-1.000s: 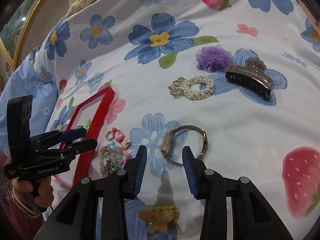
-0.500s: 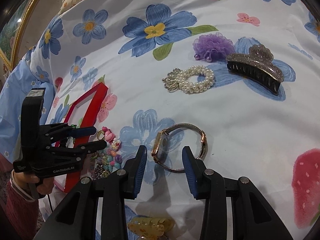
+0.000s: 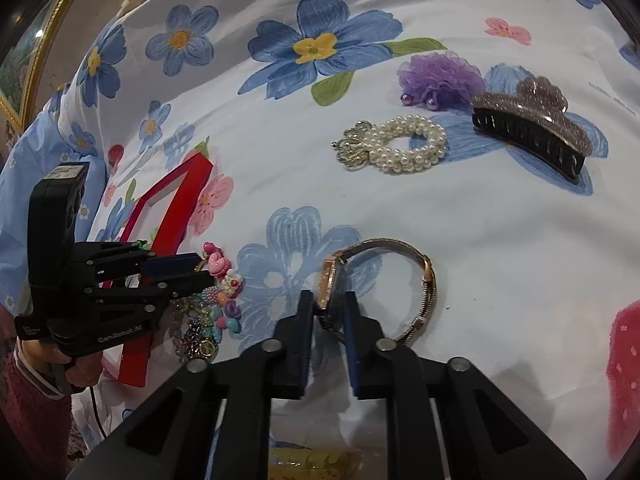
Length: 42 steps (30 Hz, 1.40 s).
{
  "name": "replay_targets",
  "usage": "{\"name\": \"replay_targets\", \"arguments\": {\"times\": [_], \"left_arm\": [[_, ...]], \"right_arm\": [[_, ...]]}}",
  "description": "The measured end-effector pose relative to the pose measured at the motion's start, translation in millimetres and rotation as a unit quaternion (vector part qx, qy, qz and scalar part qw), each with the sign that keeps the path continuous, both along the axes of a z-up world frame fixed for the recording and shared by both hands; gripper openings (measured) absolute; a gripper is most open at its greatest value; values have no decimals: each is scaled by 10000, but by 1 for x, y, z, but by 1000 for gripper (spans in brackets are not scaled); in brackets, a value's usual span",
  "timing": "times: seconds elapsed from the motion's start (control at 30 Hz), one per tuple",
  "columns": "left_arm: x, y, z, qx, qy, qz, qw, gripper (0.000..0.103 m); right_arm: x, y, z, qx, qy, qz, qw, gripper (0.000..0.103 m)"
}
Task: Organize jewelry
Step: 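Grasp the gold ring with the left tool while the right grasps the watch, then carry the ring and watch into the red box and release them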
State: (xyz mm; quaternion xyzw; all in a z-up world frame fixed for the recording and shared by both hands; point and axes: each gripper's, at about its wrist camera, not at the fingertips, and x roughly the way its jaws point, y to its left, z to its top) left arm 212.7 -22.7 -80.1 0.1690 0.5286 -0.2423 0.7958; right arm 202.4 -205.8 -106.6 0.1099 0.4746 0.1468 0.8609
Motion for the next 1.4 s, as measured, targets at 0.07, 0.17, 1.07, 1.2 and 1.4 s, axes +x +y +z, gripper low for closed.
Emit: {"name": "replay_targets", "arguments": {"times": [0.07, 0.17, 1.07, 1.2, 1.4], "left_arm": [[-1, 4, 2, -83, -16, 70, 9999, 21], [-6, 11, 8, -227, -103, 215, 9995, 21], [-100, 142, 69, -1960, -788, 2282, 9504, 21], [-112, 164, 66, -1930, -833, 2526, 9445, 21], [-119, 194, 62, -1891, -859, 2781, 9378, 21]], "right_arm": [[-1, -1, 3, -24, -46, -30, 10000, 10], [-2, -4, 6, 17, -93, -57, 9999, 9], [-33, 56, 65, 326, -741, 514, 9954, 8], [-37, 80, 68, 386, -750, 762, 9935, 8], [-37, 123, 68, 456, -685, 1173, 9897, 8]]}}
